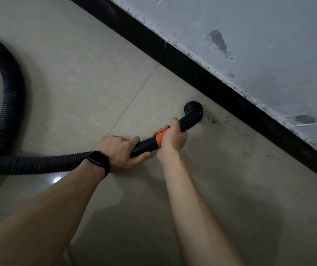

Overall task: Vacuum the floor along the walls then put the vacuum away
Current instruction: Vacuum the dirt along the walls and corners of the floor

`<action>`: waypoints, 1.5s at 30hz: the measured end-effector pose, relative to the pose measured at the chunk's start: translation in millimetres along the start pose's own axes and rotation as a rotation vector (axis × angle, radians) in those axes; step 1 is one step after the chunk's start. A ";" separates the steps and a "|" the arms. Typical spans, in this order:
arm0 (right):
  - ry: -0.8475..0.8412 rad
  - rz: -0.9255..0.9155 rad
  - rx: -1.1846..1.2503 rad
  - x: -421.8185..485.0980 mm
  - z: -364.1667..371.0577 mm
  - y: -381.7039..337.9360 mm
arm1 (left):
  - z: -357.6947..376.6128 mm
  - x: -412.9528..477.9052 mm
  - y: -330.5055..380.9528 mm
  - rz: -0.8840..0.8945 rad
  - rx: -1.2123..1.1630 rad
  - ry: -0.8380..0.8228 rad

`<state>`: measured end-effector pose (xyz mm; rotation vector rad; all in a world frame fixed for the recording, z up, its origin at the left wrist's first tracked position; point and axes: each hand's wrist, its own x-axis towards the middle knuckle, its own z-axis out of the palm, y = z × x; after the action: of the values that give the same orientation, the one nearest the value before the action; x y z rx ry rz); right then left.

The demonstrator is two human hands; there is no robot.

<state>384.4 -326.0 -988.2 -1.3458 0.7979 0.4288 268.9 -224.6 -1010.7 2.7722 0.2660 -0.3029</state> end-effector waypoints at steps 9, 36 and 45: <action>-0.007 -0.006 -0.046 15.7 6.4 -24.1 | -6.1 30.2 9.7 0.014 -0.007 0.017; 0.004 -0.045 -0.194 21.1 53.0 -29.8 | -24.6 44.4 -16.9 -0.085 -0.051 0.071; 0.076 0.041 0.027 -12.5 -18.3 19.8 | -8.7 -17.8 -4.2 0.103 0.050 -0.067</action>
<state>357.5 -337.5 -993.3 -1.3284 0.8921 0.3994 252.4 -220.2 -999.7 2.8071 0.1003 -0.3801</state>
